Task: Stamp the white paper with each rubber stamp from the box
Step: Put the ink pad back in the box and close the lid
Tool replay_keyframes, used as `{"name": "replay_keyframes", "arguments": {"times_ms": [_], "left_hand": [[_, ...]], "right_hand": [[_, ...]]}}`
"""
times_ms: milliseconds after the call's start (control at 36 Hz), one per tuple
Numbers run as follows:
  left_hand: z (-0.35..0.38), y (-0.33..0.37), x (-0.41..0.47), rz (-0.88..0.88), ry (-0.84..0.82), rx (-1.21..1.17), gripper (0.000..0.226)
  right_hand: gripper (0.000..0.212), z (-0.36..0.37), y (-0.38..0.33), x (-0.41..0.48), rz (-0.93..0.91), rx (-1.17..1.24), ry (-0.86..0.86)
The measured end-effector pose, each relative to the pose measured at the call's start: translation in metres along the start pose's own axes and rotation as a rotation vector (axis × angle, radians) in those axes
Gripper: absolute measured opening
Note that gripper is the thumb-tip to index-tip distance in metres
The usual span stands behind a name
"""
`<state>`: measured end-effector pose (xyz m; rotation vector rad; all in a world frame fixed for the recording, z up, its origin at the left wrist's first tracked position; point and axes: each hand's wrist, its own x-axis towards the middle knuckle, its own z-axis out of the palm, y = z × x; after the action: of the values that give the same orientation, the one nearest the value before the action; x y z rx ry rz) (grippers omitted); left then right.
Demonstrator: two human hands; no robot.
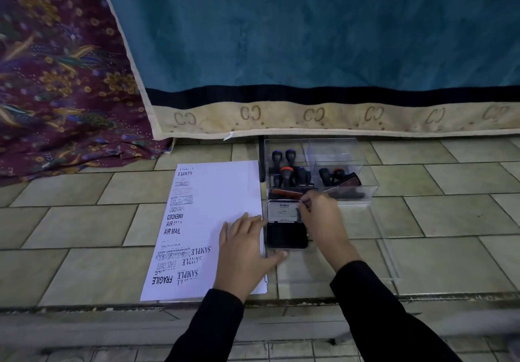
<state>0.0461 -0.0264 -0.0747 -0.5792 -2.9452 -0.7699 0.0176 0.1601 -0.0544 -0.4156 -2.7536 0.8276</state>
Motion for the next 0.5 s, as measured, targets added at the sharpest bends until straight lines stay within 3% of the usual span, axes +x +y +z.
{"name": "replay_keyframes", "arguments": {"times_ms": [194,306,389,500], "left_hand": [[0.002,0.003,-0.004,-0.031,0.052,-0.008,0.065],[0.003,0.004,-0.005,-0.043,0.070,-0.054,0.061],[0.002,0.003,-0.005,-0.058,0.065,-0.122,0.071],[-0.004,0.002,-0.003,-0.043,0.055,-0.165,0.099]], "right_hand": [[0.010,-0.003,0.002,-0.006,0.038,0.239,0.014],[0.019,-0.014,0.006,-0.014,-0.043,0.374,0.002],[0.021,-0.023,0.013,-0.026,-0.177,0.455,-0.042],[0.027,-0.031,0.023,-0.037,-0.378,0.357,-0.104]]}}
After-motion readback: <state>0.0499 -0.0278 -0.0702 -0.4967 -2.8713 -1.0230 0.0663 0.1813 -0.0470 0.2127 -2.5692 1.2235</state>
